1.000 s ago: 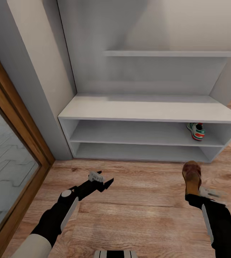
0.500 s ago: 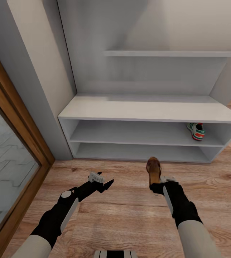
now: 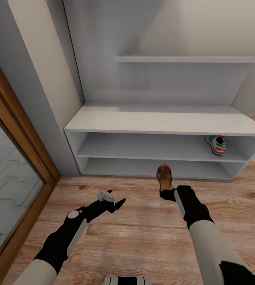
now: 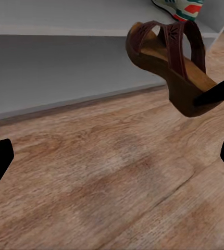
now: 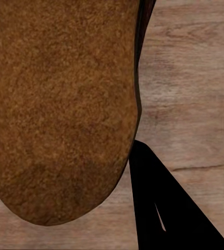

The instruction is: Pick up the two gym shoes and the two sandals from the corridor floor and place them onto the hallstand (shoe rack) in the corridor, making sure they are on the rack and not on the floor. Arrange them so the two gym shoes are next to each other and the two sandals are next to each other.

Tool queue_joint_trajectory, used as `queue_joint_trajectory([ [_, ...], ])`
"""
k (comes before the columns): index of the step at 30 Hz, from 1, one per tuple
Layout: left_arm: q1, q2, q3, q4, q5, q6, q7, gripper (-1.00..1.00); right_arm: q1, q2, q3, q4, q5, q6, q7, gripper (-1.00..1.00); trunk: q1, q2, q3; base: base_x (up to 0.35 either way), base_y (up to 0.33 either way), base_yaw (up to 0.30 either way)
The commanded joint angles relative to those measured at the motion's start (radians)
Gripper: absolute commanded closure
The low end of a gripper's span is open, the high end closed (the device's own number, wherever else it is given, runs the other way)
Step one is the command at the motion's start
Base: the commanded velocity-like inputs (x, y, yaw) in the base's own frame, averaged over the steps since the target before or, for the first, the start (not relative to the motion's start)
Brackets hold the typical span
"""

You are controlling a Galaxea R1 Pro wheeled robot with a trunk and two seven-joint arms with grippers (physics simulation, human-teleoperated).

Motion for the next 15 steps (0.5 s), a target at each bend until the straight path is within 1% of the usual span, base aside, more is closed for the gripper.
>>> queue_joint_trajectory([
  [1, 0.0, 0.0, 0.0, 0.0, 0.01, 0.007, -0.003, -1.0, -0.001, 0.001, -0.003, 0.006, 0.003, 0.004, -0.003, 1.0, 0.0, 0.0, -0.001, 0.0, 0.0, 0.0],
  [3, 0.0, 0.0, 0.0, 0.0, 0.01, 0.007, -0.003, -1.0, -0.001, 0.002, -0.003, 0.031, 0.006, -0.004, -0.002, 1.0, 0.0, 0.0, -0.001, 0.0, 0.0, 0.0],
  [6, 0.0, 0.0, 0.0, 0.0, 0.01, 0.007, -0.003, -1.0, -0.001, 0.002, -0.002, 0.053, 0.007, -0.071, -0.002, 1.0, 0.0, 0.0, -0.001, 0.0, 0.0, 0.0],
  [7, 0.0, 0.0, 0.0, 0.0, 0.01, 0.007, -0.003, -1.0, -0.001, 0.002, -0.002, 0.06, 0.007, -0.132, -0.002, 1.0, 0.0, 0.0, -0.001, 0.0, 0.0, 0.0],
  [8, 0.0, 0.0, 0.0, 0.0, 0.01, 0.007, -0.003, -1.0, -0.001, 0.002, -0.002, 0.063, 0.006, -0.165, -0.002, 1.0, 0.0, 0.0, -0.001, 0.0, 0.0, 0.0],
  [10, 0.0, -0.001, 0.0, 0.0, 0.01, 0.007, -0.003, -1.0, -0.001, 0.002, -0.001, 0.077, 0.005, -0.28, -0.002, 1.0, 0.0, 0.0, -0.001, 0.0, 0.0, 0.0],
  [13, 0.0, -0.001, 0.0, 0.0, 0.01, 0.008, -0.003, -1.0, -0.001, 0.002, -0.001, 0.1, 0.006, -0.347, -0.002, 1.0, 0.0, 0.0, -0.001, 0.0, 0.0, 0.0],
  [15, 0.0, -0.001, 0.0, 0.0, 0.01, 0.008, -0.003, -1.0, -0.001, 0.002, -0.001, 0.104, 0.007, -0.359, -0.002, 1.0, 0.0, 0.0, -0.001, 0.0, 0.0, 0.0],
])
